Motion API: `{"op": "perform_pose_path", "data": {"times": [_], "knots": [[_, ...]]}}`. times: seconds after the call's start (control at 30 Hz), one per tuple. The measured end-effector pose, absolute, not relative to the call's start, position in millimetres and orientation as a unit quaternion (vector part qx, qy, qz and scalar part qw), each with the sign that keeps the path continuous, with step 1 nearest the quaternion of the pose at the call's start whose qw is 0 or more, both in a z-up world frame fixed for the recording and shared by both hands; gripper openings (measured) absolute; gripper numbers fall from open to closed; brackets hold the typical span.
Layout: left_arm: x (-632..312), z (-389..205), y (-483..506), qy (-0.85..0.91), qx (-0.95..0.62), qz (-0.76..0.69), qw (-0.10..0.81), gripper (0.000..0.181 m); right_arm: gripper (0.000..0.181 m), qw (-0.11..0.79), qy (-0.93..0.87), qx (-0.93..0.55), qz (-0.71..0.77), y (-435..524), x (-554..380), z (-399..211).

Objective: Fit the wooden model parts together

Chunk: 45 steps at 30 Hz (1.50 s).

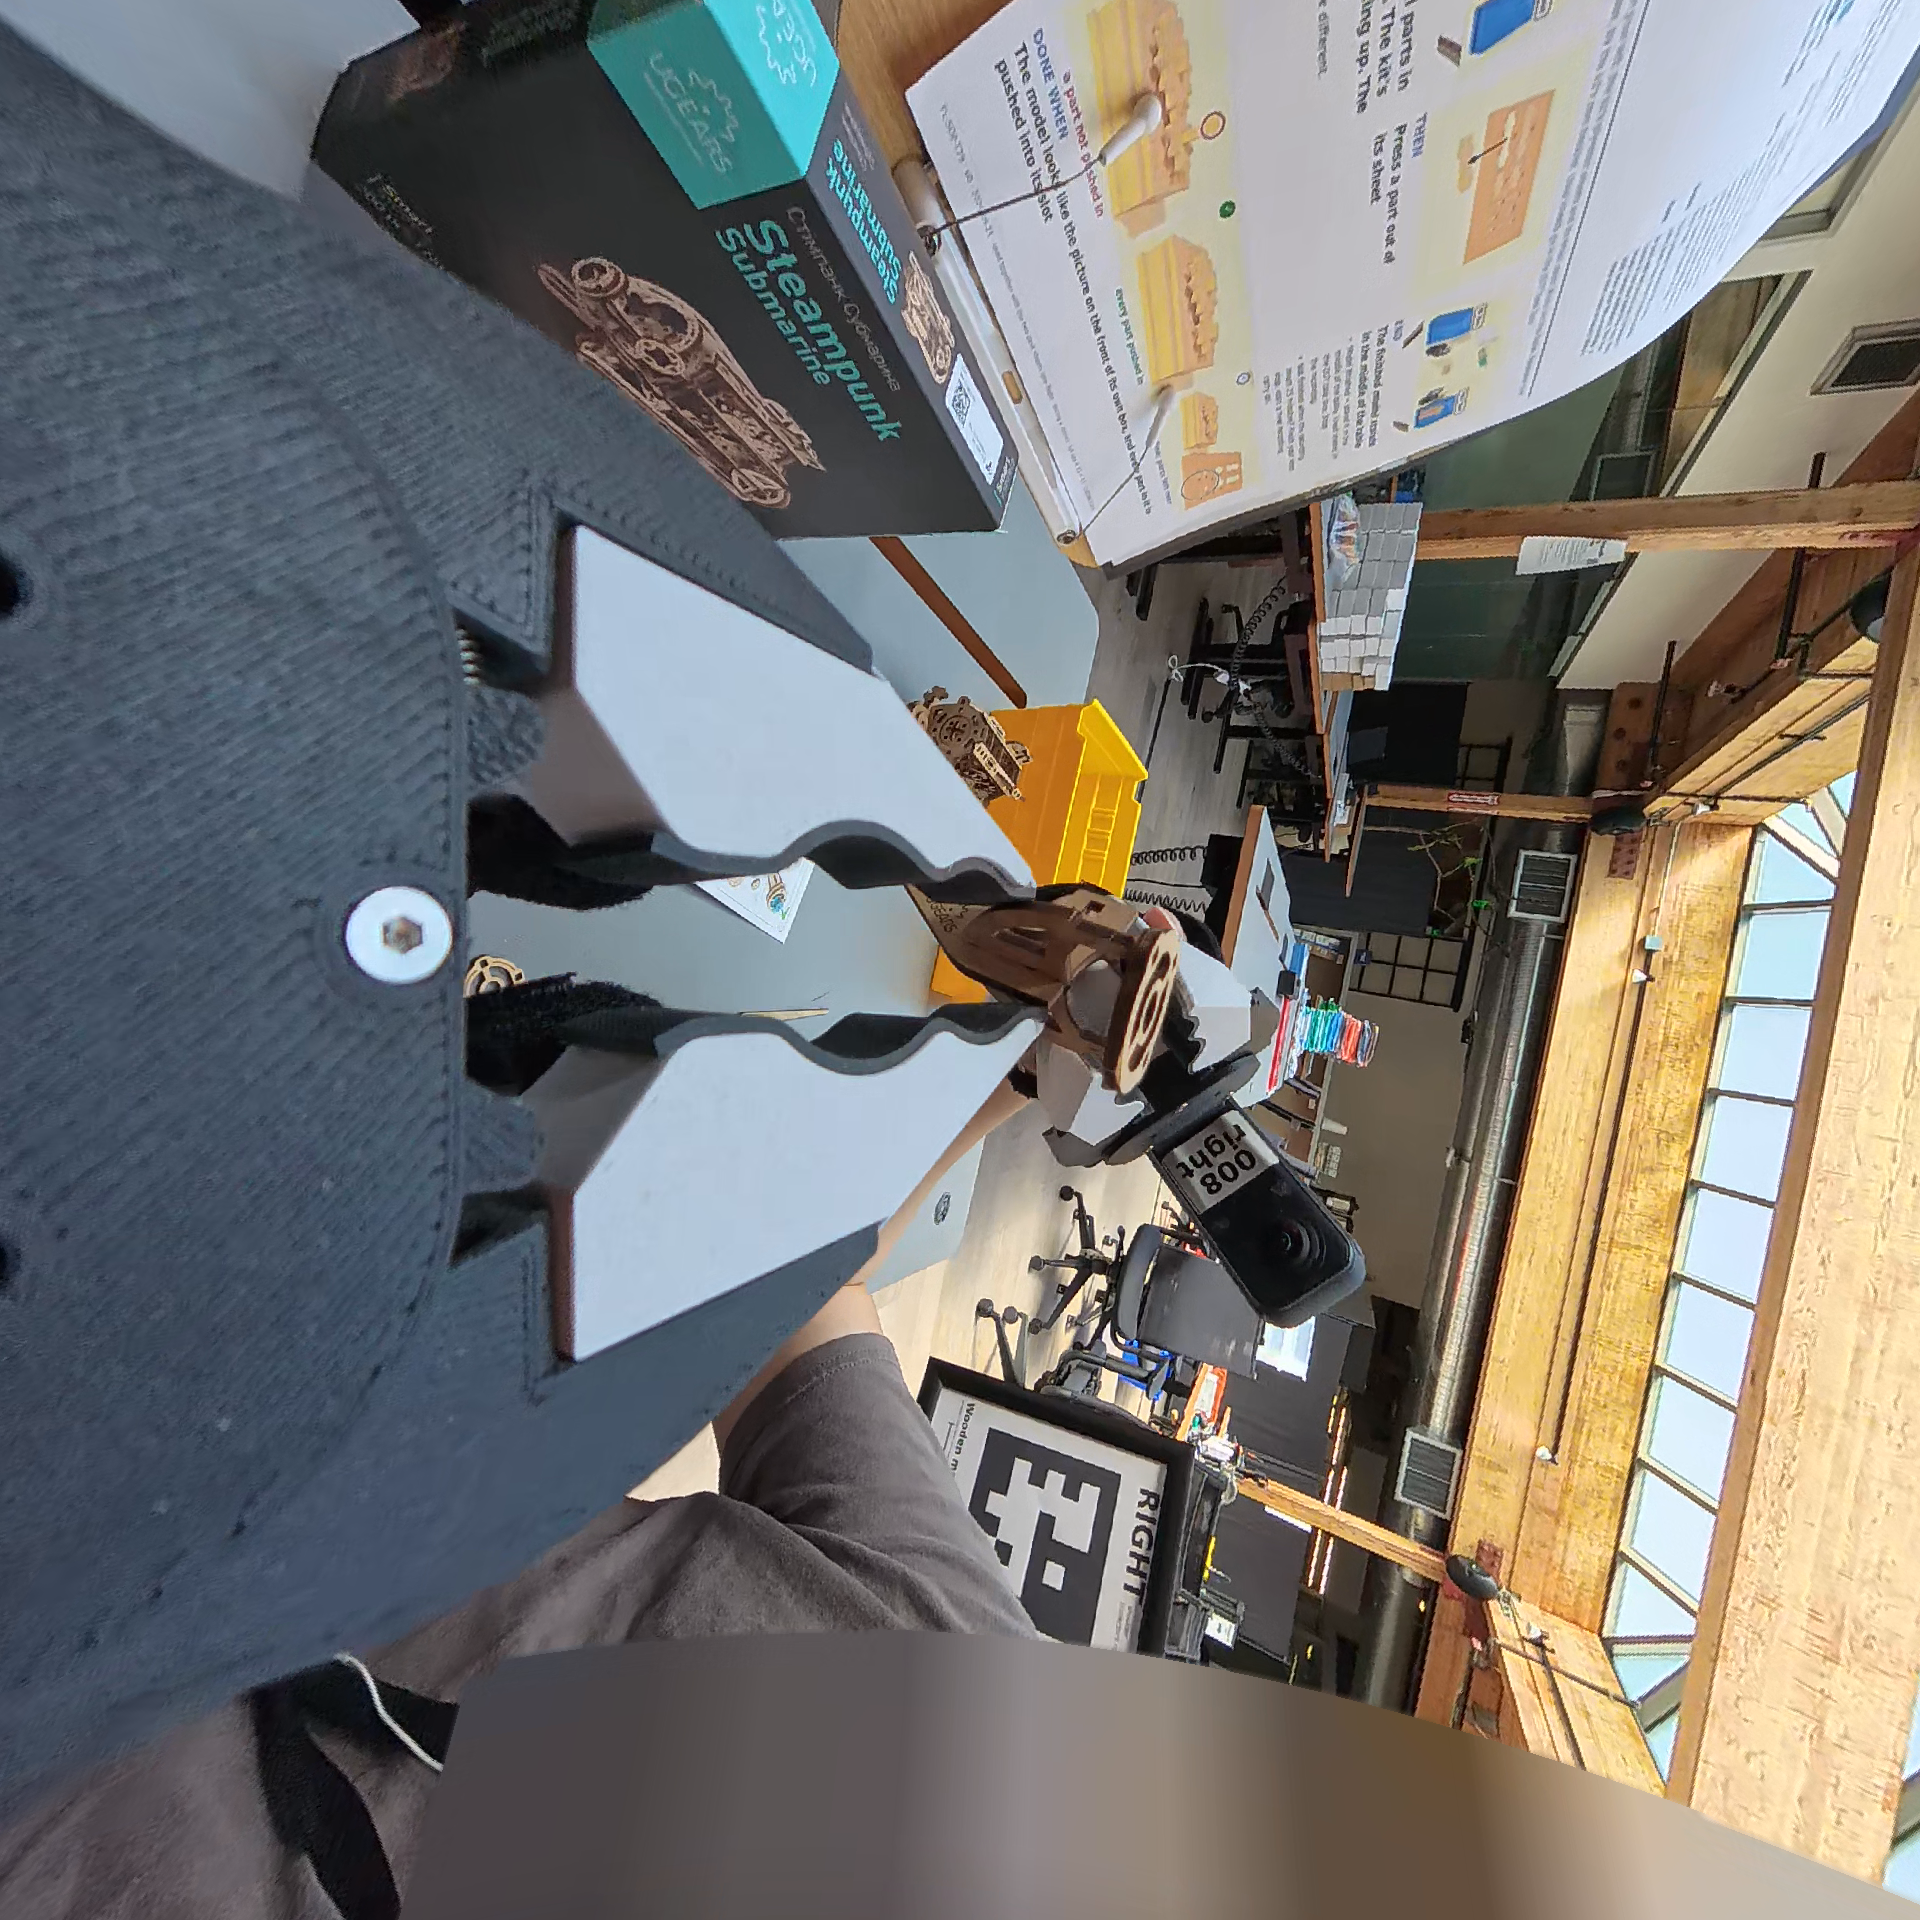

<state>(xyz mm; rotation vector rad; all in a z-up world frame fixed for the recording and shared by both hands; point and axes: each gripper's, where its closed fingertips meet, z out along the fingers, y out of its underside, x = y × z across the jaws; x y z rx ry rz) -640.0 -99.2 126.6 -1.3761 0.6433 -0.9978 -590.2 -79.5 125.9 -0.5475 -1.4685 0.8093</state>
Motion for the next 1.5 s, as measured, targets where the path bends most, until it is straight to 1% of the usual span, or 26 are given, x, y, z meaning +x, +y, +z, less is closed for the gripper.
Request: {"op": "perform_pose_path", "data": {"times": [0.97, 1.5], "knots": [[-664, 136, -97, 0.247, -0.593, -0.409, 0.649, 0.017, 0.027, 0.62, -0.637, -0.264, 0.374, -71, -598, 118], [-668, 137, -97, 0.241, -0.59, -0.41, 0.653, 0.016, 0.027, 0.617, -0.632, -0.271, 0.383, -68, -598, 118]]}}
